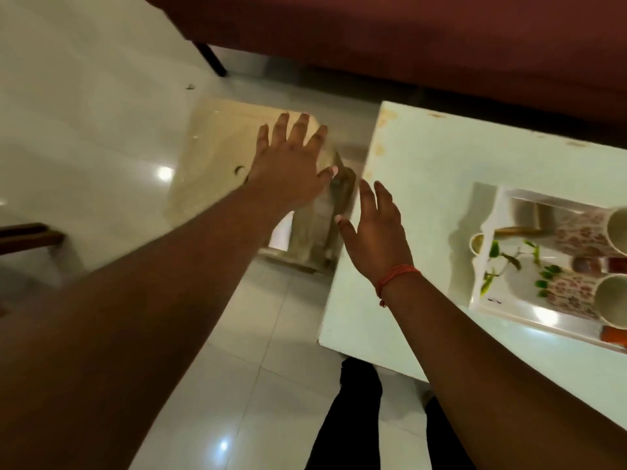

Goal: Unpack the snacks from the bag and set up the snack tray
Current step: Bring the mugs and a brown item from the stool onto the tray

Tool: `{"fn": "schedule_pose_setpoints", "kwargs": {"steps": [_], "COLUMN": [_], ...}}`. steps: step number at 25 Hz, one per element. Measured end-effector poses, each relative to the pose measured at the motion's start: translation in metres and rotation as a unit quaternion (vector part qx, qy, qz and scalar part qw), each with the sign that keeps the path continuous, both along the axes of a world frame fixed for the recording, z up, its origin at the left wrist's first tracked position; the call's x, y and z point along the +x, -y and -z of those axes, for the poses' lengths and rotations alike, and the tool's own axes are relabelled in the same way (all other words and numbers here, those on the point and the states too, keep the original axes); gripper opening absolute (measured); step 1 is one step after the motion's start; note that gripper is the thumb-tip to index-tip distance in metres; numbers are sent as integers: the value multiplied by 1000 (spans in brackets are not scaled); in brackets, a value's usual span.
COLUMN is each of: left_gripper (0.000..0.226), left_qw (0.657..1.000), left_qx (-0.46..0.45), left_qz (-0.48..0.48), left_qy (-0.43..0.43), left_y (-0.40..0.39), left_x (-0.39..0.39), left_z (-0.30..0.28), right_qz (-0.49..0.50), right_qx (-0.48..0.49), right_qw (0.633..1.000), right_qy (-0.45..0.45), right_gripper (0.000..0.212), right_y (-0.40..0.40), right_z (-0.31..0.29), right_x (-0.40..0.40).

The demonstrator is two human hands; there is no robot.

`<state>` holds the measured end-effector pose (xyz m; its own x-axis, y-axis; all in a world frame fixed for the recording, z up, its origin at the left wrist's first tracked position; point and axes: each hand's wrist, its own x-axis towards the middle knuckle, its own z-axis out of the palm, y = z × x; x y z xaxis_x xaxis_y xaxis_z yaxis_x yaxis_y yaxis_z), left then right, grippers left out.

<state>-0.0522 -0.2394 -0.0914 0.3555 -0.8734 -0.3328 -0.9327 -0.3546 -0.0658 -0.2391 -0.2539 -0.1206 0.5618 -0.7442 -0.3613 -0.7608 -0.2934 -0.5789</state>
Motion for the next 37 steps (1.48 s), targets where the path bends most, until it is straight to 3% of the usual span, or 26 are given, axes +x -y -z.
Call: {"fn": "schedule_pose_setpoints", "kwargs": {"steps": [2,4,6,9,13,17,20,25,32,37], "left_gripper": [69,59,48,43,37,30,33,34,41,39], "left_qw": [992,956,893,786,737,708,696,676,674,690], "left_qx": [-34,-99,-130,-129,-192,-255,-237,-158,-89,-86], "left_qz": [-108,-244,-338,-406,-452,-455,-449,-380,-331,-332], "left_qy": [-46,-130,-267,-448,-464,-476,-508,-611,-655,-637], "left_y": [-25,-56,-86,-116,-124,-122,-114,-76,6,62], "left_x": [29,50,59,55,43,7,-52,-173,-304,-343], "left_z": [-6,-6,-2,3,0,-16,-15,-1,19,30], "right_qz": [-1,17,60,108,104,108,134,230,317,339], "right_qx": [14,62,161,272,293,282,233,179,156,174], "right_qw": [999,996,981,949,939,926,933,943,920,900], "right_qy": [34,68,95,118,150,228,238,160,169,209], "right_gripper": [65,61,60,59,61,52,46,49,40,48], "right_y": [-17,-33,-46,-65,-80,-79,-68,-48,23,61], "right_z": [-4,-3,0,2,-5,-20,-28,-23,-1,12], "right_x": [39,73,100,124,131,101,41,-85,-218,-250]}}
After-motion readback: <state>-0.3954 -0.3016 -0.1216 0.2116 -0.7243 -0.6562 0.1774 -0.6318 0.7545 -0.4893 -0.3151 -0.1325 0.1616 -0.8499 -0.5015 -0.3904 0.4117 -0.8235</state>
